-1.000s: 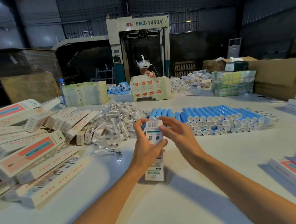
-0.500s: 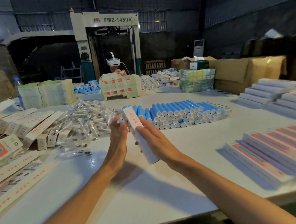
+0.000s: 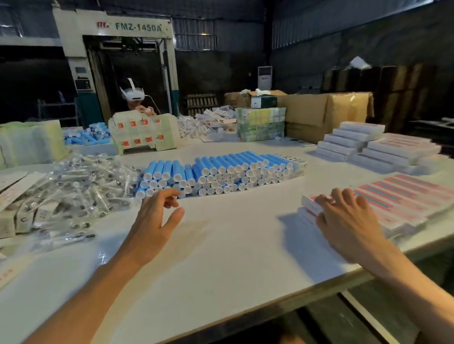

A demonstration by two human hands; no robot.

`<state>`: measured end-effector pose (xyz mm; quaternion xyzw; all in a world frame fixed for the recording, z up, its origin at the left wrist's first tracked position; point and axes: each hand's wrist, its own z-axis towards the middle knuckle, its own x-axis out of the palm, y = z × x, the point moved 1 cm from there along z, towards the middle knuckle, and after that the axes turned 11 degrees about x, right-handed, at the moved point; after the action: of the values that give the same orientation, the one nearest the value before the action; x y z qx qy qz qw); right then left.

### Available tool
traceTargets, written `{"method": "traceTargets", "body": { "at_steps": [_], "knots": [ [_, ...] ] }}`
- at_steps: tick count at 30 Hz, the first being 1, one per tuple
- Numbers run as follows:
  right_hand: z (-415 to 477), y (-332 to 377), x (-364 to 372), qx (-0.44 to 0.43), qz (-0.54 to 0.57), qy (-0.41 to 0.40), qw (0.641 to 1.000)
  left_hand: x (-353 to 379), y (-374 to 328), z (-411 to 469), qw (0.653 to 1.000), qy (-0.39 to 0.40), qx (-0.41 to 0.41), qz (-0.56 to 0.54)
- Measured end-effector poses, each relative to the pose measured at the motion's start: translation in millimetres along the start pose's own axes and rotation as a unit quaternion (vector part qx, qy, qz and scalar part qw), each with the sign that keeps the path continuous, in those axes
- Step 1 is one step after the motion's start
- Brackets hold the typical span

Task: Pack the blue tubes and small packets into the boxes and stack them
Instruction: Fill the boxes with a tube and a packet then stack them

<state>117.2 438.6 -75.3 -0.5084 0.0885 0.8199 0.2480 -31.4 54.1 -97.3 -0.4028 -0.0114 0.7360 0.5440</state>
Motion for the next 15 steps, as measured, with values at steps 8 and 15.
{"method": "traceTargets", "body": {
  "at_steps": [8, 15],
  "knots": [
    [8, -17, 13, -0.009, -0.067, 0.005, 0.998, -6, 2, -2, 0.999, 0.028, 0.022, 0.037],
    [9, -12, -3, -0.02, -0.052, -0.008, 0.998, -4, 0, -3, 0.996, 0.06, 0.037, 0.053]
  ]
}}
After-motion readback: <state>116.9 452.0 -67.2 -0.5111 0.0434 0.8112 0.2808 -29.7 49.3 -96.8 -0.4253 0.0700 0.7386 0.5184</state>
